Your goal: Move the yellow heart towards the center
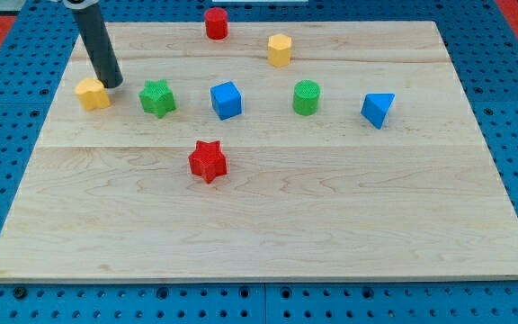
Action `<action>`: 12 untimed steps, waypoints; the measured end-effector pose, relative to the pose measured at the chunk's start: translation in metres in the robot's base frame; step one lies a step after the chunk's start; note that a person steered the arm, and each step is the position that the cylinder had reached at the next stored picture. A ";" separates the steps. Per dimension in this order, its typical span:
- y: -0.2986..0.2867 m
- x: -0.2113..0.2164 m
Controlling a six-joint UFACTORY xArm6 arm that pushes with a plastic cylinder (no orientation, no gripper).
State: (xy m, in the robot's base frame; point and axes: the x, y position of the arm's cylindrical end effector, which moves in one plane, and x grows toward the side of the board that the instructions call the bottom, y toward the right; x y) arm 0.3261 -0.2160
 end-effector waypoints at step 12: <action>-0.023 0.054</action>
State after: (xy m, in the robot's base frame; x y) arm 0.3803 -0.2391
